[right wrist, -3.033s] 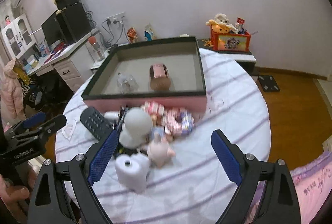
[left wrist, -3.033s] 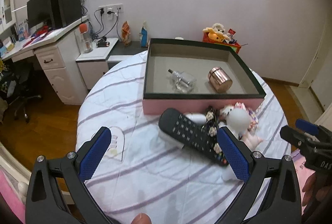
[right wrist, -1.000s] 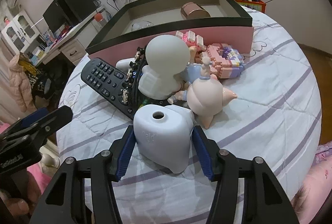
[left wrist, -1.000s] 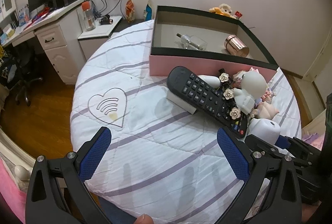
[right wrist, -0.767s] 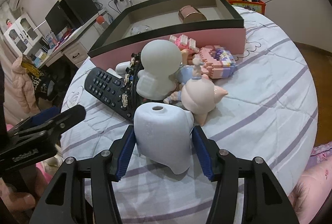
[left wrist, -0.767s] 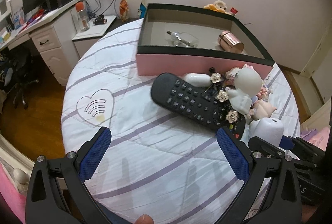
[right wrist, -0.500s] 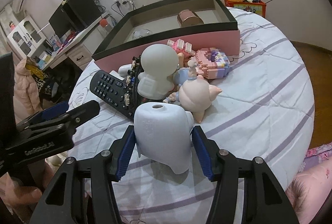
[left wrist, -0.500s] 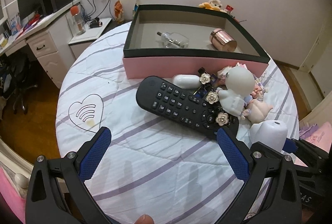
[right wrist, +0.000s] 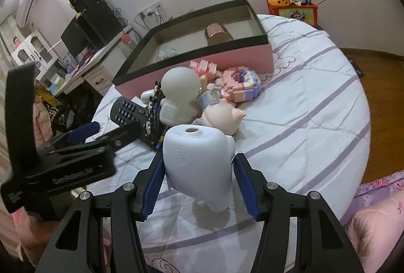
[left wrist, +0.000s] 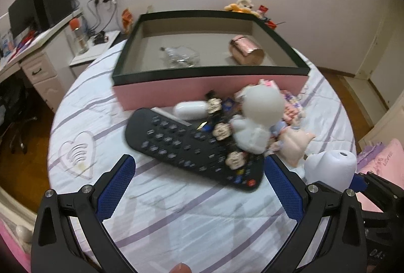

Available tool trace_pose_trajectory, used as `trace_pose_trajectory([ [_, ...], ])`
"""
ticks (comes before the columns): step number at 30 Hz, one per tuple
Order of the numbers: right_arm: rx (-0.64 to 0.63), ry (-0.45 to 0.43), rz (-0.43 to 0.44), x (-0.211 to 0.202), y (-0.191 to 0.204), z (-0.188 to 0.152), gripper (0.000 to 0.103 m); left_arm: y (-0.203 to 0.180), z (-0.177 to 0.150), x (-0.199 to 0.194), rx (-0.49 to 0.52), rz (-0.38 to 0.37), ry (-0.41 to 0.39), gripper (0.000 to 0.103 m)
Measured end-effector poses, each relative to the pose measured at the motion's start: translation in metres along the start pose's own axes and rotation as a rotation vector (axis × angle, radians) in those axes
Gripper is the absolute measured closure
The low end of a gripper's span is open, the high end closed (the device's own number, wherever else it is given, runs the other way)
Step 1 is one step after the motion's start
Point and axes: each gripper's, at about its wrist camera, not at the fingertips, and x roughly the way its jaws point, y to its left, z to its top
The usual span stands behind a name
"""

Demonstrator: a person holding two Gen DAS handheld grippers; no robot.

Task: Organize rigid objects
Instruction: 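Grasp the white cup-shaped piece with the right tool while the left tool grasps the black comb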

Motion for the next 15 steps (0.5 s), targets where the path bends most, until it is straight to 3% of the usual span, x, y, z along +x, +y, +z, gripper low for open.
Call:
trace_pose_trajectory([
  [6, 0.030, 0.007, -0.011, 0.000, -0.011, -0.003, 0.046, -0.006, 0.004, 0.024, 0.006, 0.014, 0.022, 0.002],
  [9, 0.043, 0.010, -0.013, -0.002, -0.017, -0.005, 0.046, -0.003, 0.003, 0.027, 0.012, 0.027, 0.004, 0.007],
  [11, 0.049, 0.010, -0.012, -0.002, -0.019, -0.005, 0.046, 0.004, 0.003, 0.027, 0.004, 0.029, -0.007, 0.021],
  [15, 0.052, 0.009, -0.008, -0.001, -0.021, -0.004, 0.046, 0.021, 0.005, 0.023, -0.016, 0.000, -0.025, 0.037],
])
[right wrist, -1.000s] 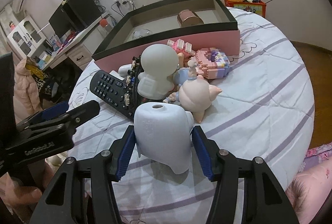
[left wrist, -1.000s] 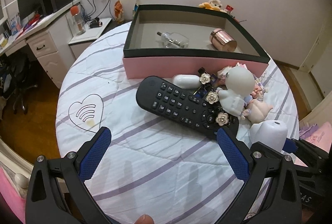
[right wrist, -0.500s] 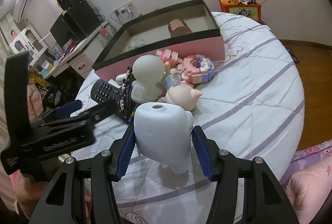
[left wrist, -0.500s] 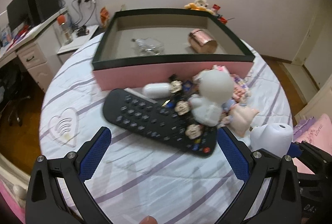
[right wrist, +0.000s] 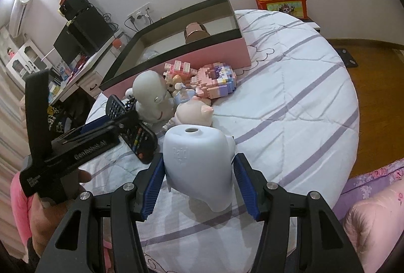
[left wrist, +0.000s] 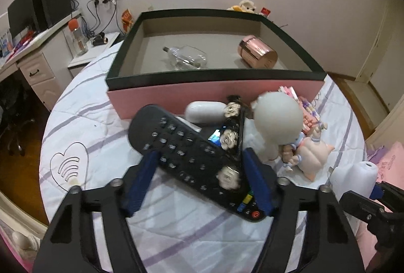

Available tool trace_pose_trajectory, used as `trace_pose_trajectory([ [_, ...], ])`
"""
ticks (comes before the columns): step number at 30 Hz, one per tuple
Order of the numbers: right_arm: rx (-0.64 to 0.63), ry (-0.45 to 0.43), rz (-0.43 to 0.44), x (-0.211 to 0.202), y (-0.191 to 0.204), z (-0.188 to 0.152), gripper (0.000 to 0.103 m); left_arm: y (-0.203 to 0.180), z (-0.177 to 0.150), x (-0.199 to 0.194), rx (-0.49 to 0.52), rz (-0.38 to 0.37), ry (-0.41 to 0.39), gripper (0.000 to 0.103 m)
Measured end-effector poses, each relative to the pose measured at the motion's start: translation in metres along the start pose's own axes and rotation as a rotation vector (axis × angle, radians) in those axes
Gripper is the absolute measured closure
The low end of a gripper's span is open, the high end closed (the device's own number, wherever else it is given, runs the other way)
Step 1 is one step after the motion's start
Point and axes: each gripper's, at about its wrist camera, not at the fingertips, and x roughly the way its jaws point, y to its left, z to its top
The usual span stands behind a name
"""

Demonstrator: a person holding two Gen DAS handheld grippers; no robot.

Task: Organize rigid objects
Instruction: 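Grasp the white cup-shaped piece with the right tool while the left tool grasps the black comb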

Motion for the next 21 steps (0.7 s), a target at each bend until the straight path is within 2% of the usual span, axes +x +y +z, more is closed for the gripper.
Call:
trace_pose_trajectory([
  [2, -0.002, 0.001, 0.004, 0.001, 0.001, 0.000, 0.046, 0.005, 0.001, 0.000, -0.005, -0.009, -0.005, 0.045],
  [4, -0.004, 0.003, 0.010, 0.002, 0.003, -0.001, 0.046, 0.008, 0.003, -0.001, 0.000, -0.012, -0.006, 0.047],
  [9, -0.005, 0.003, 0.010, 0.002, 0.004, -0.001, 0.046, -0.002, 0.007, -0.003, 0.061, 0.026, -0.004, 0.043],
  [12, -0.003, -0.003, 0.006, 0.000, 0.002, 0.000, 0.046, -0.008, 0.011, -0.011, 0.103, 0.031, -0.040, 0.043],
  [15, 0.002, -0.003, 0.001, 0.000, 0.000, 0.000, 0.046, -0.016, 0.013, -0.006, 0.157, 0.022, -0.042, 0.043],
  [17, 0.005, -0.002, 0.001, 0.000, 0.000, -0.001, 0.046, -0.021, 0.015, 0.004, 0.187, 0.013, -0.013, 0.046],
  [21, 0.004, -0.001, 0.000, 0.000, 0.001, -0.001, 0.046, -0.028, 0.019, 0.009, 0.250, 0.028, -0.040, 0.048],
])
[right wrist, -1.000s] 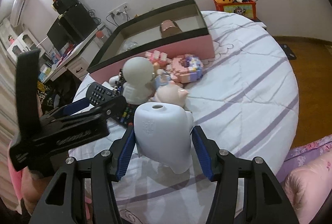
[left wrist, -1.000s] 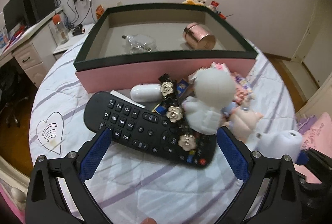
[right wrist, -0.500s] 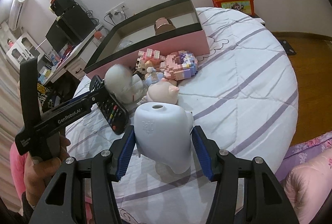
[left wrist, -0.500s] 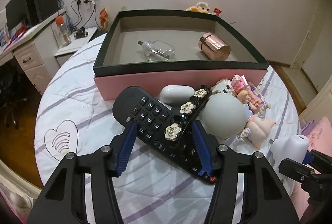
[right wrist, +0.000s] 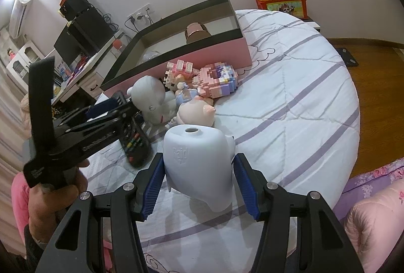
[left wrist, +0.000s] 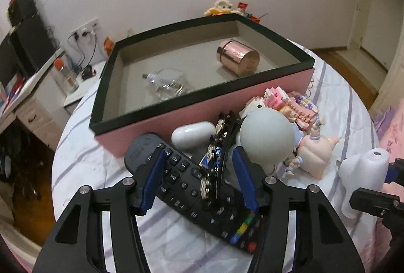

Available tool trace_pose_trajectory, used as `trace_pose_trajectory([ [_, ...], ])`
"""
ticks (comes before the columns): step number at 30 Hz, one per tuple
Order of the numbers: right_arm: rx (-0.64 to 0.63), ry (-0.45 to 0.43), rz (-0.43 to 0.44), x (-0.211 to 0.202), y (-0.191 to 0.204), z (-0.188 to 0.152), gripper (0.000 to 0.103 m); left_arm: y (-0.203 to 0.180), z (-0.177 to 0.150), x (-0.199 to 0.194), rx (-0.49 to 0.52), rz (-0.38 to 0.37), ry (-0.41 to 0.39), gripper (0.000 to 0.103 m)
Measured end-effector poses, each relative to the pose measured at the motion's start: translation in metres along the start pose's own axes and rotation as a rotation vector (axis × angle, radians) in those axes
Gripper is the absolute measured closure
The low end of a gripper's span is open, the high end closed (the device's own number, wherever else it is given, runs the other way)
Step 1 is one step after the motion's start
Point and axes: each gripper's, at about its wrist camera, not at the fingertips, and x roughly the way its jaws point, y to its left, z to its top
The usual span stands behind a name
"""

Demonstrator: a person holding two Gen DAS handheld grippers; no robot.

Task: Organize rigid objects
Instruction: 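Grasp the white cup-shaped piece with the right tool while the left tool grasps the black comb, then carry the comb into the box with the left tool while the right tool places the white piece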

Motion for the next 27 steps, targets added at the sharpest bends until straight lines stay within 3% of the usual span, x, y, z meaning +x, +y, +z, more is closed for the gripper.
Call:
trace_pose_trajectory([
  [3, -0.002, 0.001, -0.002, 0.001, 0.001, 0.001, 0.046, -0.002, 0.003, 0.004, 0.038, 0.006, -0.009, 0.052],
  [5, -0.001, 0.003, 0.000, 0.002, 0.002, 0.001, 0.046, -0.001, 0.001, 0.004, 0.041, -0.002, -0.020, 0.061],
  [7, -0.005, 0.003, -0.001, 0.002, 0.004, 0.001, 0.046, 0.002, 0.000, 0.002, 0.023, -0.021, -0.030, 0.071],
  [11, -0.010, 0.000, -0.004, 0.000, 0.006, 0.001, 0.046, 0.016, -0.001, -0.002, -0.067, -0.103, -0.039, 0.078],
  [16, -0.015, -0.004, -0.006, -0.001, 0.008, 0.002, 0.046, 0.026, -0.007, -0.012, -0.118, -0.163, -0.051, 0.082],
  [27, -0.031, -0.012, -0.006, -0.002, 0.015, 0.004, 0.046, 0.037, -0.013, -0.034, -0.170, -0.201, -0.084, 0.084],
])
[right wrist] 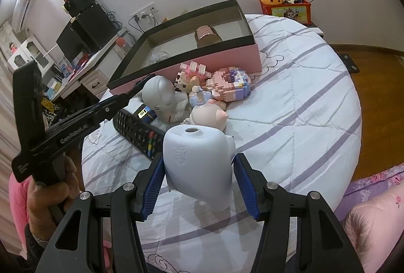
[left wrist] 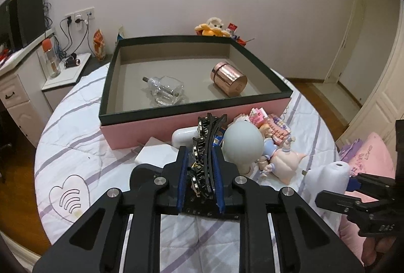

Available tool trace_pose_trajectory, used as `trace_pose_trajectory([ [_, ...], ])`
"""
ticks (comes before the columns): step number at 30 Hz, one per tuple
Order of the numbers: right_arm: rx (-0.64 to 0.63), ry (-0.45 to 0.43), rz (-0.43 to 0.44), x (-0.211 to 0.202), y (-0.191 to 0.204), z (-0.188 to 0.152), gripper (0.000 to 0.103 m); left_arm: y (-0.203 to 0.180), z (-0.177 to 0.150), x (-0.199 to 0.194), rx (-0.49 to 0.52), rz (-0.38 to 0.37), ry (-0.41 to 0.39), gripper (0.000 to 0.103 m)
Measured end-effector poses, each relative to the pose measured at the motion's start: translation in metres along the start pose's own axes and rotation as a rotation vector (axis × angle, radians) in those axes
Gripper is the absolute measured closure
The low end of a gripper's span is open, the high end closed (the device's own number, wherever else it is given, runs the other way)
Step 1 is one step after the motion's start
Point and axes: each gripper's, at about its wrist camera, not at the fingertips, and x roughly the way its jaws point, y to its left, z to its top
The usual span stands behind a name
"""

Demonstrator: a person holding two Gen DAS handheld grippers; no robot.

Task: Organize rigid objects
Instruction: 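Carry the comb into the box with the left tool while the right tool places the white piece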

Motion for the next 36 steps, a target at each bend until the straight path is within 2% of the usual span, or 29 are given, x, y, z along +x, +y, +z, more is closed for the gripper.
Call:
trace_pose_trajectory([
  [10, -0.044, -0.016, 0.003, -0.004, 0.013, 0.014, 0.046, 0.004, 0.018, -0.030, -0.009, 0.003, -0.072, 0.084],
  [16, -0.118, -0.067, 0.045, -0.016, 0.032, 0.058, 0.046, 0.013, 0.045, -0.034, -0.028, 0.037, -0.092, 0.084],
  [20, -0.201, -0.112, 0.027, -0.017, 0.049, 0.107, 0.046, 0.020, 0.073, -0.028, -0.027, 0.060, -0.105, 0.084],
  [24, -0.253, -0.115, 0.010, -0.001, 0.059, 0.158, 0.046, 0.027, 0.105, -0.010, -0.026, 0.064, -0.092, 0.084],
  [28, -0.283, -0.060, -0.023, 0.044, 0.063, 0.207, 0.046, 0.034, 0.136, 0.030, -0.026, 0.071, -0.048, 0.084],
  [36, -0.244, 0.104, -0.079, 0.144, 0.033, 0.258, 0.046, 0.060, 0.168, 0.123, -0.068, 0.065, 0.094, 0.084],
])
